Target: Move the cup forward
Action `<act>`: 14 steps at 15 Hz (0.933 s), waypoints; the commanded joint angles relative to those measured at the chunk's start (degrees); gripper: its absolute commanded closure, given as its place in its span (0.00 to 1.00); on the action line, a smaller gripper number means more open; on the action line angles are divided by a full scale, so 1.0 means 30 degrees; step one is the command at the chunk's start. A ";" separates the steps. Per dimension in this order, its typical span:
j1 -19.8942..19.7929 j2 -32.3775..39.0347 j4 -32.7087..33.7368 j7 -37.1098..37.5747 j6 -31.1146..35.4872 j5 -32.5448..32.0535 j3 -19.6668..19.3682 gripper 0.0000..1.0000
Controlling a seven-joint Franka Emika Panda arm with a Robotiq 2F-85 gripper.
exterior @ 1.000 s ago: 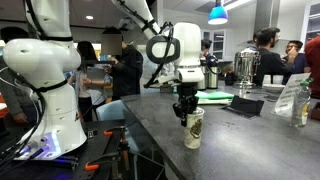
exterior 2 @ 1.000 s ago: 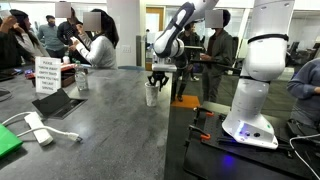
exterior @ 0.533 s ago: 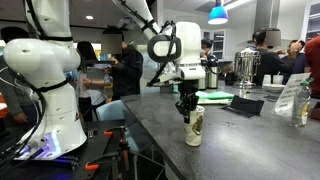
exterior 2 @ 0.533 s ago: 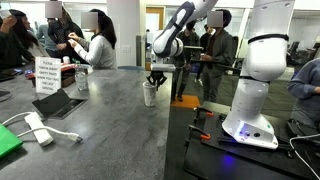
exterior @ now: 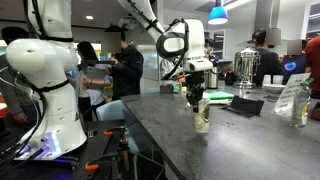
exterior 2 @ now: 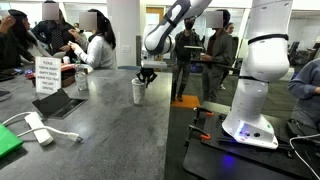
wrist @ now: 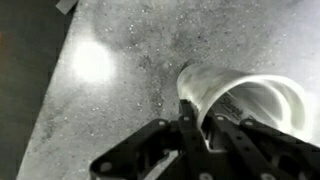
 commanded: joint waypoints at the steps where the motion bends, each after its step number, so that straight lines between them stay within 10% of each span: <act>1: 0.0427 0.1317 0.1863 0.0810 -0.0300 -0.0811 -0.0317 0.97; 14: -0.0177 0.5898 0.8041 -0.0508 -0.2389 0.1876 -0.0240 0.97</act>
